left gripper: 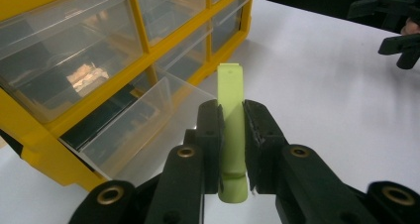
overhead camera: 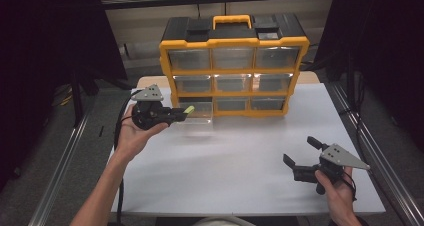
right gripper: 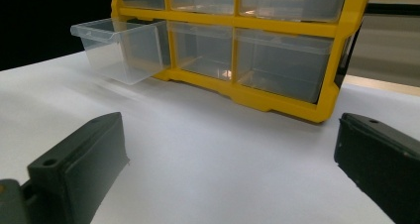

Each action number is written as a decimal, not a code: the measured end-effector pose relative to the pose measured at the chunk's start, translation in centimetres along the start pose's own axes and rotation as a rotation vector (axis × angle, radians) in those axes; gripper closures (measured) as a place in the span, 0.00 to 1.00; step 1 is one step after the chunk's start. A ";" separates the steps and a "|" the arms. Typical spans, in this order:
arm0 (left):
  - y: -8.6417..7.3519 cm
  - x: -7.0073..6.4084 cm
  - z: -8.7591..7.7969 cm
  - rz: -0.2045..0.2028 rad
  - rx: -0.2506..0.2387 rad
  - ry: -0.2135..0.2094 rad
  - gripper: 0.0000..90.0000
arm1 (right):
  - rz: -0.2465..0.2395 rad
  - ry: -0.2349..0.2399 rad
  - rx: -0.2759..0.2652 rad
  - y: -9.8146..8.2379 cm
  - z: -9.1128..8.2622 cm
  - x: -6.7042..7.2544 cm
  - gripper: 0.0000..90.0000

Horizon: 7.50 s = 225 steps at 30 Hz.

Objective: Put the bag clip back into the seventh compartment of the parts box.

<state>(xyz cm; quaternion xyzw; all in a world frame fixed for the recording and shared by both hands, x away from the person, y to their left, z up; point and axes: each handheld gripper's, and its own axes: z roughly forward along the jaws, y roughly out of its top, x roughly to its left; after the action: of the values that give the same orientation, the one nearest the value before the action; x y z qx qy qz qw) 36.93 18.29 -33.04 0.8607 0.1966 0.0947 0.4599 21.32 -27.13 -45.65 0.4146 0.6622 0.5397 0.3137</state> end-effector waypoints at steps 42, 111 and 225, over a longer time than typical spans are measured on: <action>2.4 4.3 4.5 -0.031 0.169 0.027 0.87 | 0.006 -0.004 -0.002 0.0 0.1 0.0 0.00; -0.1 5.5 10.5 -0.026 0.337 0.019 0.87 | -0.001 0.003 0.001 0.0 0.0 0.0 0.00; -17.8 -6.1 -4.4 -0.301 -0.384 0.546 0.06 | 0.011 -0.051 0.001 -0.2 0.1 -0.3 0.00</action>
<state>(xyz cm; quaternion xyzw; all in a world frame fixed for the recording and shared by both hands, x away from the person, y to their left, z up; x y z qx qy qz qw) 25.40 27.91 -45.24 0.6631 0.4150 0.2874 0.5526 21.53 -27.40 -45.84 0.4321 0.6518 0.5305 0.3272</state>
